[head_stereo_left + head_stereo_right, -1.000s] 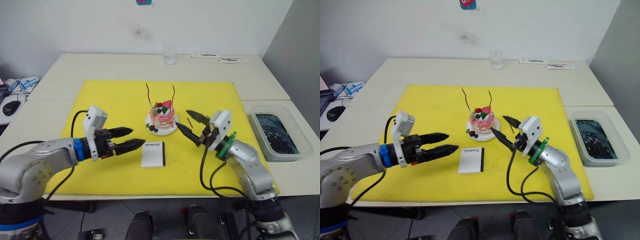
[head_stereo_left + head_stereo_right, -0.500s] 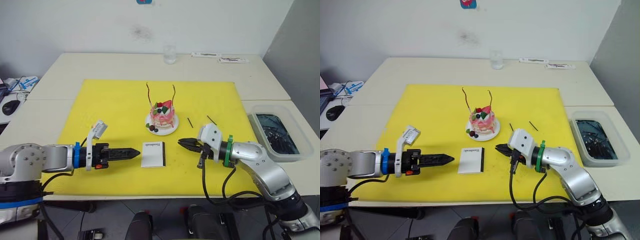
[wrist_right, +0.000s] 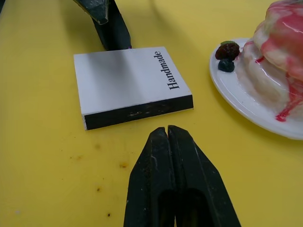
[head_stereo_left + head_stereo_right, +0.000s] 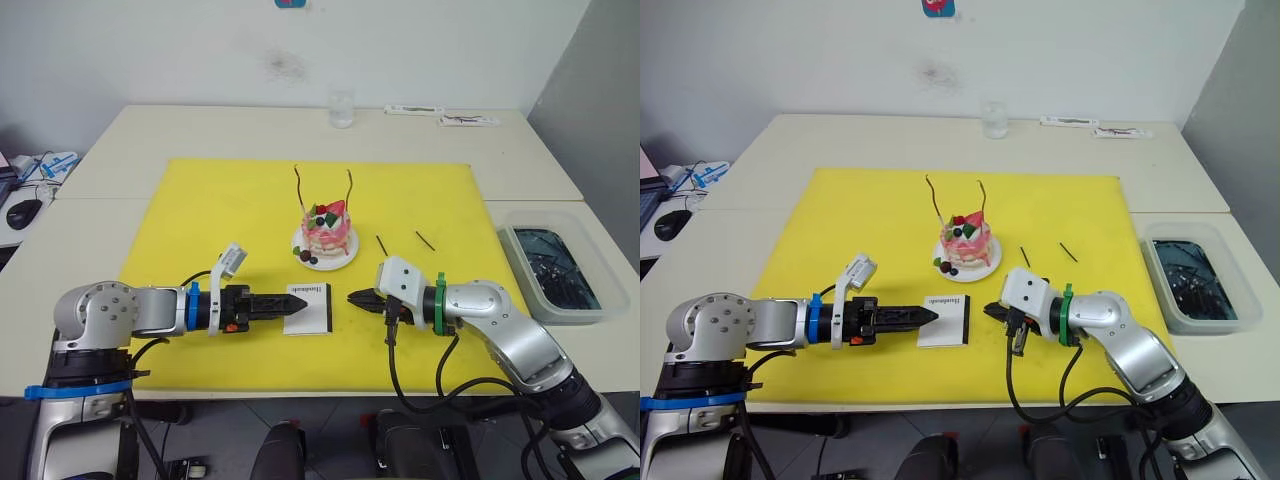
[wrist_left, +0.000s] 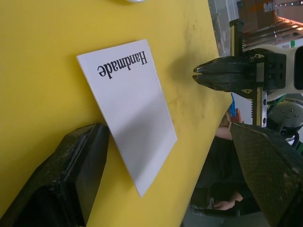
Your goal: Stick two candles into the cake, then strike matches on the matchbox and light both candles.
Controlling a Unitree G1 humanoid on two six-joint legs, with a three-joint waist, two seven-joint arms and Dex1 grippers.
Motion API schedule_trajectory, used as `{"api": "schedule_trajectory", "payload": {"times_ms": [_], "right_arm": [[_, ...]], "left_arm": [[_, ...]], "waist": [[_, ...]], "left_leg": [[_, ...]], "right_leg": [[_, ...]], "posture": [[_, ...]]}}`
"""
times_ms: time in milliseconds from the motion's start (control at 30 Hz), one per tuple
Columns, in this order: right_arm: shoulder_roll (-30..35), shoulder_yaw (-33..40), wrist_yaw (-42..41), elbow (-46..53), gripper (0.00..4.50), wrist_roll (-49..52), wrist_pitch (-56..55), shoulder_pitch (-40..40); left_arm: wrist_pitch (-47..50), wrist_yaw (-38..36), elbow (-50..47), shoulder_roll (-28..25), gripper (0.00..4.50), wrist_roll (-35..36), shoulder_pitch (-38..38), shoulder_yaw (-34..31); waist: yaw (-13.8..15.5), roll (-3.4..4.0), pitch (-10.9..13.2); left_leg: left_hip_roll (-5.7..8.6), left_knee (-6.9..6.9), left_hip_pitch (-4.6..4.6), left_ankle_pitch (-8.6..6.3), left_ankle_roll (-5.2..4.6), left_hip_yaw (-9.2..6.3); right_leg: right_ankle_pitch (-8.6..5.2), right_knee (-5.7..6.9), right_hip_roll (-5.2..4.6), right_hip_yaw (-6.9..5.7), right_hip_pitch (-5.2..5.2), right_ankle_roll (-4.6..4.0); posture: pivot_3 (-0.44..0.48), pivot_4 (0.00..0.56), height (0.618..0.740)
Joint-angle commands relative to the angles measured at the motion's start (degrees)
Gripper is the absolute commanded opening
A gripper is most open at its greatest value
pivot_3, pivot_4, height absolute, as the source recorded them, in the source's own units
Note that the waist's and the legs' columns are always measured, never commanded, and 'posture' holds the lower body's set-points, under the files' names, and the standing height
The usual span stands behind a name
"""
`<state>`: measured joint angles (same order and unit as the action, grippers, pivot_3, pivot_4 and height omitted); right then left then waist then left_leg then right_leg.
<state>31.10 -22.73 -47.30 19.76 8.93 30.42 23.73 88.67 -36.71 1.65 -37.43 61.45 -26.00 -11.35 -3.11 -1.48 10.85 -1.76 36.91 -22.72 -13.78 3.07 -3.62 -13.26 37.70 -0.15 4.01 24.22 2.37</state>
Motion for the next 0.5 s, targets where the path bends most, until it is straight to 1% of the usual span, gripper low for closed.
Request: {"api": "schedule_trajectory", "payload": {"times_ms": [33, 333, 500], "right_arm": [[-0.72, -1.39, -0.26, -0.37, 0.03, -1.53, 0.14, 1.62], [-5.25, -5.44, 1.14, -5.51, 0.03, -6.12, 0.72, 3.9], [-6.2, -6.47, 0.68, -6.97, 0.03, -7.31, -0.21, 3.95]], "left_arm": [[0.3, 0.4, -0.38, 1.6, 4.5, -1.23, -0.14, 1.5], [-0.47, 0.78, 1.43, 4.76, 4.5, -4.56, -0.29, 1.63], [-0.34, 0.6, 2.28, 6.03, 4.5, -5.71, -0.14, 1.56]], "waist": [[0.13, 0.0, 0.0], [0.66, -0.01, -0.01], [0.96, -0.01, -0.03]], "left_leg": [[0.0, 0.01, 0.0, 0.0, 0.0, -0.01], [0.06, 0.06, 0.05, 0.01, 0.01, -0.03], [0.08, 0.08, 0.09, 0.02, 0.02, -0.03]], "right_leg": [[0.01, 0.0, 0.0, 0.0, -0.02, 0.02], [0.05, 0.0, -0.04, 0.01, -0.1, 0.08], [0.07, -0.01, -0.06, 0.01, -0.15, 0.13]], "posture": [[0.0, 0.15, 0.74], [0.0, 0.15, 0.74], [0.0, 0.15, 0.74]]}}
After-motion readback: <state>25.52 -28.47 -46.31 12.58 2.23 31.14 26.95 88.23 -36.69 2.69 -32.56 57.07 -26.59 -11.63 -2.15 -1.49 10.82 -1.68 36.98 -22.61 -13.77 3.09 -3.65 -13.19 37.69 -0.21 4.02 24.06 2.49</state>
